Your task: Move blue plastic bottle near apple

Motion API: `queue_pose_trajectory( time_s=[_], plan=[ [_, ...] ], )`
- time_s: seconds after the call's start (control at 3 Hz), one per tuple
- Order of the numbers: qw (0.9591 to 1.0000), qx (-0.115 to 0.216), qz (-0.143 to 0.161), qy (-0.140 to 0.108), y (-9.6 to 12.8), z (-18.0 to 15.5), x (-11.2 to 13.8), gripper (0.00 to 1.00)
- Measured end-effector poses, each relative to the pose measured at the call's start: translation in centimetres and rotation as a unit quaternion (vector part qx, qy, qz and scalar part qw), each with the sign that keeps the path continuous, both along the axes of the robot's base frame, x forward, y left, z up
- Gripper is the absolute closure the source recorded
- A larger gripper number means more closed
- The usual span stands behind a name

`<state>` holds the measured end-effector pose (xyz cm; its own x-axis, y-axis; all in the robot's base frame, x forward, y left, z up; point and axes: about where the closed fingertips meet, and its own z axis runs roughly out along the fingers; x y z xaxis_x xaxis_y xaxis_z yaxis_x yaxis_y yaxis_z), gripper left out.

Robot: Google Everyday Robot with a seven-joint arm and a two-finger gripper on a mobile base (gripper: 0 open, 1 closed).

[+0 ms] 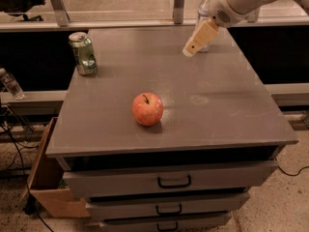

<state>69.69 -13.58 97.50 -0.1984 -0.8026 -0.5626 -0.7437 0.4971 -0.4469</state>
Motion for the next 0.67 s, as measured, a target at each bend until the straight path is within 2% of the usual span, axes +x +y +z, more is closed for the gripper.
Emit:
queue_pose_trajectory(
  time_s=[0.33,0.67],
  plan=[
    [0.9975,0.055,-0.039,-0.02,-2.2,-1.3,2.9,0.0],
    [0.992,0.102,-0.062,-0.041,-3.9,-2.4,6.0,0.0]
  ],
)
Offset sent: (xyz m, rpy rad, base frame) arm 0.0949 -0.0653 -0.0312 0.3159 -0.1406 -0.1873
